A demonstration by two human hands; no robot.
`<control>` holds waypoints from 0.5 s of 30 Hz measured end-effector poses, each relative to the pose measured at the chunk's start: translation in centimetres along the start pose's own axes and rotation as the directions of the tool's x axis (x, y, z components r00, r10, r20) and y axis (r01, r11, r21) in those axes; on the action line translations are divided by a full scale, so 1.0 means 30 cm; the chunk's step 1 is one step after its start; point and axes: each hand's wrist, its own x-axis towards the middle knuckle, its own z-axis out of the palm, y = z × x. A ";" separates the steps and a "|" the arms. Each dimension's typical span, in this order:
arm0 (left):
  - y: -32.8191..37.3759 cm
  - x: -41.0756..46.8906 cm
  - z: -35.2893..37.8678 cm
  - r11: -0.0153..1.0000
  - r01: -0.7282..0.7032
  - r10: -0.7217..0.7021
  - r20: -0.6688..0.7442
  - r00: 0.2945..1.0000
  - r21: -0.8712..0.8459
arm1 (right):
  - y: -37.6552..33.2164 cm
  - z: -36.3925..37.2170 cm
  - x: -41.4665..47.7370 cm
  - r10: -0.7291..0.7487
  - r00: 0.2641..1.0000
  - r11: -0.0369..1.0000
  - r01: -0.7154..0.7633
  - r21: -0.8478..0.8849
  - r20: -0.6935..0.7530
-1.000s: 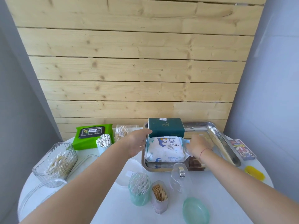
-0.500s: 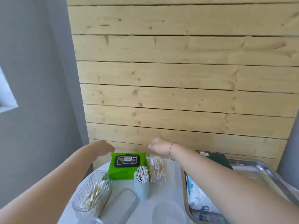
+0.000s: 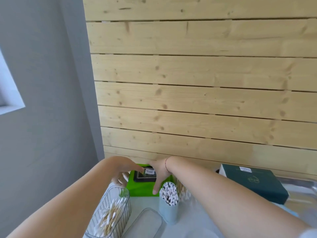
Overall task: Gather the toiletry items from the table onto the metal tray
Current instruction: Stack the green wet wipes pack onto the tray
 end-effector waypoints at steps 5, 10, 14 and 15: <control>0.002 0.014 -0.008 0.994 0.007 -0.007 -0.003 1.000 -0.113 | -0.002 0.006 0.025 -0.044 0.994 0.999 0.043 -0.015 -0.100; -0.023 0.001 -0.037 0.952 -0.054 0.037 -0.061 0.997 -0.303 | 0.008 0.010 0.023 -0.086 0.954 0.990 0.114 0.083 -0.287; -0.014 -0.067 -0.078 0.831 -0.219 0.143 -0.185 0.972 -0.512 | -0.006 -0.062 -0.008 -0.106 0.869 0.975 0.186 0.120 -0.484; -0.002 -0.097 -0.093 0.805 -0.257 0.185 -0.185 0.965 -0.535 | -0.007 -0.090 -0.033 -0.112 0.833 0.972 0.204 0.114 -0.542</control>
